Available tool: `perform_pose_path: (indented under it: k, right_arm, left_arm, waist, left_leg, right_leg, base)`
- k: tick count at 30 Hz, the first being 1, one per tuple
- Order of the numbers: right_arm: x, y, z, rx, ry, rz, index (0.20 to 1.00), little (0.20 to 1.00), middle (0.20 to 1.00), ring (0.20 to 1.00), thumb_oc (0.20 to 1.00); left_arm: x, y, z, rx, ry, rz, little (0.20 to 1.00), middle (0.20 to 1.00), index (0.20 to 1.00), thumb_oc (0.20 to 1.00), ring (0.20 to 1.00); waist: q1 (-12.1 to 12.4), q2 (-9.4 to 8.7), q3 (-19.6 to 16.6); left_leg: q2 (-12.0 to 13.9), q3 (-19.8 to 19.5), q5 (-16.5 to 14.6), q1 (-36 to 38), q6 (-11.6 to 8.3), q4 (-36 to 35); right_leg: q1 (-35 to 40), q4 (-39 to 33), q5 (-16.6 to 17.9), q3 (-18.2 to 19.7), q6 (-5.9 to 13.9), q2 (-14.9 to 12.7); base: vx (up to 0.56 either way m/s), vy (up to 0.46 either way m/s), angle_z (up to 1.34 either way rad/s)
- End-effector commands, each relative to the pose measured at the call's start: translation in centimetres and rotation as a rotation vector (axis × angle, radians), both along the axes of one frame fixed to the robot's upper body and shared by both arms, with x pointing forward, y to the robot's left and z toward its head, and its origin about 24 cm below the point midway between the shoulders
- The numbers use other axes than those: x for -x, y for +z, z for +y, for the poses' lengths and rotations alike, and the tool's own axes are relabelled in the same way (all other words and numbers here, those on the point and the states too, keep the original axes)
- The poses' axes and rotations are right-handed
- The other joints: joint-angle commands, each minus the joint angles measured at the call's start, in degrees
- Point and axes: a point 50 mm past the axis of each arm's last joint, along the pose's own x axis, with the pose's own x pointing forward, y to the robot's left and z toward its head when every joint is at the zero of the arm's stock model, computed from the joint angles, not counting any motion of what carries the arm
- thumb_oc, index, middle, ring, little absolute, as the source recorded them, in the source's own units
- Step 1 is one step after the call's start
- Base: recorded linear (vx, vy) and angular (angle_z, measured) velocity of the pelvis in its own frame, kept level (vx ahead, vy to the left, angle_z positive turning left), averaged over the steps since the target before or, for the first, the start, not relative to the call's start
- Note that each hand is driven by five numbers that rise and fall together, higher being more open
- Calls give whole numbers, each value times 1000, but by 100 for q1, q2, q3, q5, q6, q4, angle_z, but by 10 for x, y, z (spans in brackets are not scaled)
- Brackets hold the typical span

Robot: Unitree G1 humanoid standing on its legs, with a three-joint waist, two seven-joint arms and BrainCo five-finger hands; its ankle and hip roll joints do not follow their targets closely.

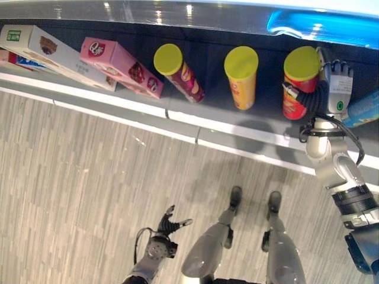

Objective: Put the goods on the table back onto the shelves and tidy them up.

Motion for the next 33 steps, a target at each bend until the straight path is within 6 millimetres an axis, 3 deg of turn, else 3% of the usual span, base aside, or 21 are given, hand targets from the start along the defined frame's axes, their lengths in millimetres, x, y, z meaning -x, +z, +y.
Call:
perform_pose_path:
  k: [1, 19, 33]
  right_arm:
    - [9, 34, 10, 3, 59, -164, 1000, 1000, 1000, 1000, 1000]
    - [20, 31, 25, -32, 161, -181, 1000, 1000, 1000, 1000, 1000]
    - [32, 20, 11, -47, 149, -149, 1000, 1000, 1000, 1000, 1000]
  left_arm:
    - [7, -3, 5, -37, -32, 14, 1000, 1000, 1000, 1000, 1000]
    - [8, -5, 7, -53, -17, 31, 1000, 1000, 1000, 1000, 1000]
    - [14, -10, 10, -57, 14, 70, 1000, 1000, 1000, 1000, 1000]
  waist:
    - [-82, -28, 14]
    - [-135, -128, -13]
    - [-210, -514, -309]
  left_leg:
    - [723, 546, -698, -325, -479, 756]
    - [748, 620, -791, -295, -459, 873]
    - [866, 750, -965, -41, -427, 998]
  right_leg:
    - [-200, 795, -761, 184, 533, -772]
    - [-180, 827, -763, 220, 532, -775]
    - [48, 720, -696, 259, 538, -729]
  base:
    - [0, 0, 0]
    - [-2, 2, 0]
    - [-4, 9, -1]
